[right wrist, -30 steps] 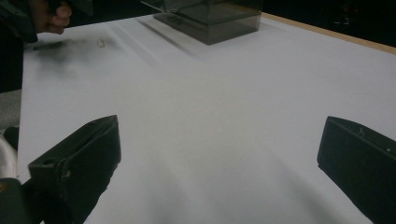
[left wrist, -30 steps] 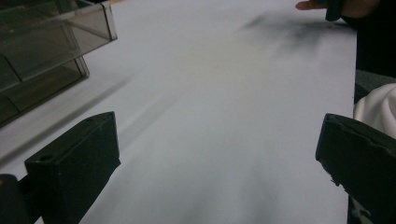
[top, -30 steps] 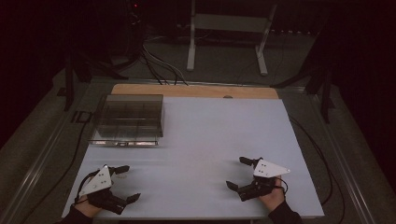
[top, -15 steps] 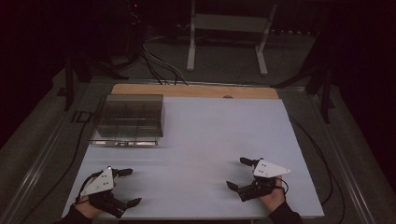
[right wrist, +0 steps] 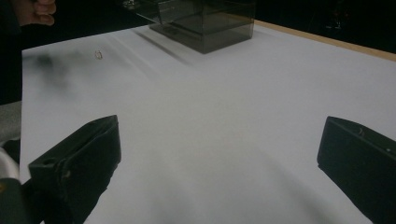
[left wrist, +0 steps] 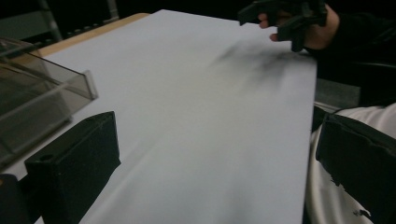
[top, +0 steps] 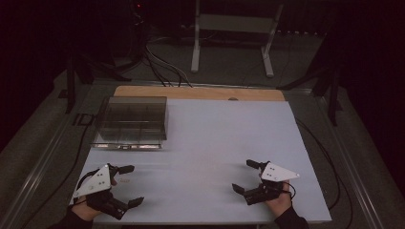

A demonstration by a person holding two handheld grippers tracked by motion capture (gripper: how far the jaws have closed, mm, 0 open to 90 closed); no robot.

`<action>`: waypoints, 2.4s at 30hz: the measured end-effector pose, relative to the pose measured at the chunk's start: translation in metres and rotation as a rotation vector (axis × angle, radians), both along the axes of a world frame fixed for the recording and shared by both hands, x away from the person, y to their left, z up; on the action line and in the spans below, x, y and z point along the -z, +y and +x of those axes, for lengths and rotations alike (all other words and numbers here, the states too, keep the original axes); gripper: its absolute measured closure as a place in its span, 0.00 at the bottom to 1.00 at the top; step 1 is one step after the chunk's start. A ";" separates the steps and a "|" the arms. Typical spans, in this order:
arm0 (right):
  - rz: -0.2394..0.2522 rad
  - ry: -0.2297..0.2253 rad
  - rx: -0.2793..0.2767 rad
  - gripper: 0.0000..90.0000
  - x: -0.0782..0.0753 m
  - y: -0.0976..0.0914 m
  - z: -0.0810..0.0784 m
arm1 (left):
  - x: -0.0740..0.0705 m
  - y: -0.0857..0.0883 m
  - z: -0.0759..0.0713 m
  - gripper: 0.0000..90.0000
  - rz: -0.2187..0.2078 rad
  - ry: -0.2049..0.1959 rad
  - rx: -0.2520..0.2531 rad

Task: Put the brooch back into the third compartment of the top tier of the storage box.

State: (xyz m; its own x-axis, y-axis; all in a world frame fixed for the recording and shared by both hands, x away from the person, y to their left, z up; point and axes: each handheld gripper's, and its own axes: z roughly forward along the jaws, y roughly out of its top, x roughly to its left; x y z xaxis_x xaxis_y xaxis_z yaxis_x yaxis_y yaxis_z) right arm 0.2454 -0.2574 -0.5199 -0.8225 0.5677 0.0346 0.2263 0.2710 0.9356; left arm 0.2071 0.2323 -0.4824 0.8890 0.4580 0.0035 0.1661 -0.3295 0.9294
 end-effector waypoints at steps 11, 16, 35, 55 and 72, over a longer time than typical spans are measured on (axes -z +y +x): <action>0.011 -0.009 0.007 0.00 -0.001 0.000 0.000 | -0.005 0.010 0.007 0.01 -0.005 -0.005 -0.074; 0.012 -0.007 0.008 0.00 -0.001 0.000 0.000 | -0.003 0.016 0.011 0.01 -0.009 0.007 -0.115; 0.023 0.003 0.017 0.00 -0.001 -0.001 0.002 | 0.024 0.045 0.025 0.01 0.112 0.066 -0.255; 0.019 0.013 0.012 0.00 0.000 -0.001 0.002 | 0.048 0.042 0.029 0.14 0.335 0.174 -0.183; 0.016 0.010 0.012 0.00 0.000 -0.001 0.002 | 0.055 0.039 0.037 0.69 0.421 0.130 -0.152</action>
State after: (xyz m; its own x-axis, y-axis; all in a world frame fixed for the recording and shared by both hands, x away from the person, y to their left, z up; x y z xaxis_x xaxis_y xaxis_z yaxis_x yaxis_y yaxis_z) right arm 0.2469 -0.2586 -0.5201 -0.8150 0.5771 0.0516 0.2386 0.2532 0.9375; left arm 0.2445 0.2716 -0.5376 0.8173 0.5656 0.1104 0.3478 -0.6369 0.6880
